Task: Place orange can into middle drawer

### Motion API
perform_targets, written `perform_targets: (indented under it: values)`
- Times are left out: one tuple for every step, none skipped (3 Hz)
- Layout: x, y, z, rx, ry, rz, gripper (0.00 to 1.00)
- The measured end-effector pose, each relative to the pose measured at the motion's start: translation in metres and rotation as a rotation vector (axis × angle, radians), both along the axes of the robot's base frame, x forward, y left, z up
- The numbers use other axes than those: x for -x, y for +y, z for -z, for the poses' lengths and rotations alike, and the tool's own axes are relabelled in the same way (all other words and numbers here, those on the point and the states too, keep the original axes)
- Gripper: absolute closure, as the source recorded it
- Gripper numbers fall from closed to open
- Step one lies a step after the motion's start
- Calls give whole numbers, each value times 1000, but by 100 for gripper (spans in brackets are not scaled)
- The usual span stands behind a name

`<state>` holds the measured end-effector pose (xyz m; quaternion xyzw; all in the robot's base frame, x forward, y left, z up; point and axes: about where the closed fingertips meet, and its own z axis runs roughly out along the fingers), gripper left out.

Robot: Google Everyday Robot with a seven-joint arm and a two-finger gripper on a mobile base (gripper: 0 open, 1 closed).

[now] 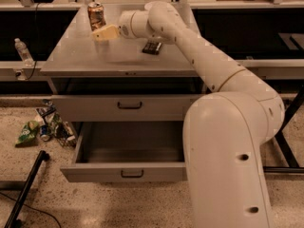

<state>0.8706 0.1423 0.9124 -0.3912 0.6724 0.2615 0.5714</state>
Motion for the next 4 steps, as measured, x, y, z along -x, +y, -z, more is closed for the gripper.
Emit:
perform_targets:
  values:
    - [-11, 9, 4, -8, -8, 23, 0]
    - [-36, 28, 11, -37, -17, 50, 0]
    - [-61, 44, 18, -39, -22, 99, 0]
    - [-84, 51, 24, -41, -21, 149, 0]
